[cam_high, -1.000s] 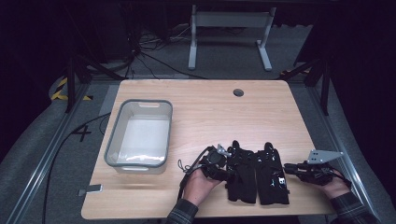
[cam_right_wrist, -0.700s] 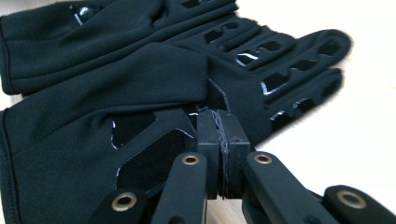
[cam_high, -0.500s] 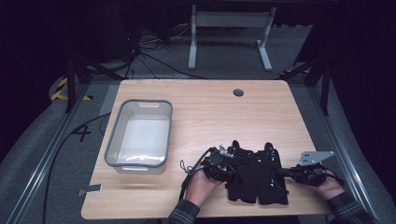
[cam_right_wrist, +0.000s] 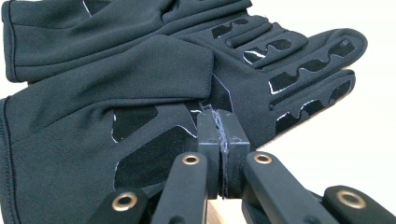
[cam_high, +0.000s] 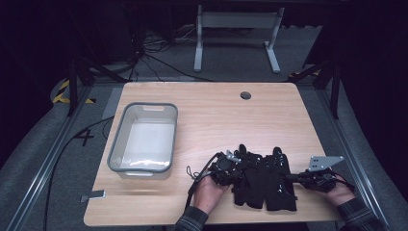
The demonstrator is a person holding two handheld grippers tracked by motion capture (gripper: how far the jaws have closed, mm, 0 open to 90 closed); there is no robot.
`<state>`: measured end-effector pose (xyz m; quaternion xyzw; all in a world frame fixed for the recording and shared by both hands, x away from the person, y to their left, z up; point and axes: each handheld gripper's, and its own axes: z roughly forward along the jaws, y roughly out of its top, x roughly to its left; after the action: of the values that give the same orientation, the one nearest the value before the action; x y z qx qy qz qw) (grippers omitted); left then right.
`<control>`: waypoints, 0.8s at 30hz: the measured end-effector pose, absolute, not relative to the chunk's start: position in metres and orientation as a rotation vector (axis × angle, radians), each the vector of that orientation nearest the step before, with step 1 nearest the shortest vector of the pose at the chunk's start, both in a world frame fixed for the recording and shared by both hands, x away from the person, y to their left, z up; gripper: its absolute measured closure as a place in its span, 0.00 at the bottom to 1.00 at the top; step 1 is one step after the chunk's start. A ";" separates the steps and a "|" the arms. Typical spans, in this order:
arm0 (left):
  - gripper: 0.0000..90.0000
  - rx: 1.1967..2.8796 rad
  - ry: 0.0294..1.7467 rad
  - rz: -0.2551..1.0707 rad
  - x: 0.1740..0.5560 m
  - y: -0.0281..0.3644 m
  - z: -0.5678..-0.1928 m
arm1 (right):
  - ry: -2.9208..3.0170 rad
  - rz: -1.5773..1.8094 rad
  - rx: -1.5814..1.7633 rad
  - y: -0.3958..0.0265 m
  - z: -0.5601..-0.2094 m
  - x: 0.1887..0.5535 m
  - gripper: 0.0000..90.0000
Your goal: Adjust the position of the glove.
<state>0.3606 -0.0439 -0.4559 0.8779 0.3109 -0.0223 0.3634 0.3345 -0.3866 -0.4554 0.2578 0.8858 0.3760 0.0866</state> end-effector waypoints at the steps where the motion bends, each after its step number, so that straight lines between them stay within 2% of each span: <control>1: 0.96 2.251 0.809 -0.067 0.360 -0.043 -0.455 | 2.640 1.120 0.769 -0.387 -0.455 0.335 1.00; 14: 0.96 2.243 0.867 -0.092 0.358 -0.032 -0.447 | 2.637 1.119 0.776 -0.386 -0.455 0.334 1.00; 24: 0.96 2.235 0.858 -0.083 0.357 -0.038 -0.445 | 2.645 1.118 0.759 -0.383 -0.455 0.334 1.00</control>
<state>0.3573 -0.0385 -0.4449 0.8689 0.3334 -0.0321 0.3644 0.3343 -0.3829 -0.4552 0.2548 0.8872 0.3751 0.0857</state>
